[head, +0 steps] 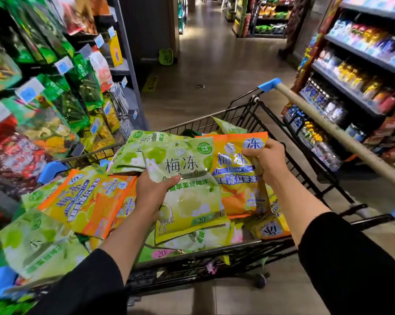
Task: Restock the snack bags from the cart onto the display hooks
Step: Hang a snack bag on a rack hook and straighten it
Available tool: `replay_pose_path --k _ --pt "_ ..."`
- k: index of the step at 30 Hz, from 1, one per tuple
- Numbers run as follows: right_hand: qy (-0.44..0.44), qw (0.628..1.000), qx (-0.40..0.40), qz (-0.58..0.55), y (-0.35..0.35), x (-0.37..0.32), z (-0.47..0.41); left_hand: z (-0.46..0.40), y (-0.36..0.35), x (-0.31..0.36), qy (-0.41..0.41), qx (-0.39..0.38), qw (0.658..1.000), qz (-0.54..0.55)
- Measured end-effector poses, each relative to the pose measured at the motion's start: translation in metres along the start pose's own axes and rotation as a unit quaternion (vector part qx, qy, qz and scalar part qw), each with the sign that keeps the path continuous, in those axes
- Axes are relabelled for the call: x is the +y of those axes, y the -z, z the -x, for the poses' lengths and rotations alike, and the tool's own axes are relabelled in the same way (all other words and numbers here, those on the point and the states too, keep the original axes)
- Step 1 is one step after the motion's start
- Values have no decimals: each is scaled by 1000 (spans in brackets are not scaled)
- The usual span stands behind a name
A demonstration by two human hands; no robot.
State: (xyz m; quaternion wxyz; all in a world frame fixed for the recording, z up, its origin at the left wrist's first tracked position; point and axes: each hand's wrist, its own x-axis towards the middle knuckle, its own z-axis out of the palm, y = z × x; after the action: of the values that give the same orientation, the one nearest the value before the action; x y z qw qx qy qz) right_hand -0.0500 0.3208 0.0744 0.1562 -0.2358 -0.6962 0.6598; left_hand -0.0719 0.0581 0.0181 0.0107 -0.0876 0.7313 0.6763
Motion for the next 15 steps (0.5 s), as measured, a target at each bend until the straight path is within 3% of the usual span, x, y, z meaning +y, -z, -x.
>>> replay_pose_path --k 5,10,15 --pt "38 997 -69 18 -3 -28 20 7 10 5 -5 9 1000 5" --pt "95 991 -67 69 -14 -52 39 16 27 14 -17 33 999 31" --pt "174 982 -66 -9 -47 -86 62 23 64 33 -24 89 992 84"
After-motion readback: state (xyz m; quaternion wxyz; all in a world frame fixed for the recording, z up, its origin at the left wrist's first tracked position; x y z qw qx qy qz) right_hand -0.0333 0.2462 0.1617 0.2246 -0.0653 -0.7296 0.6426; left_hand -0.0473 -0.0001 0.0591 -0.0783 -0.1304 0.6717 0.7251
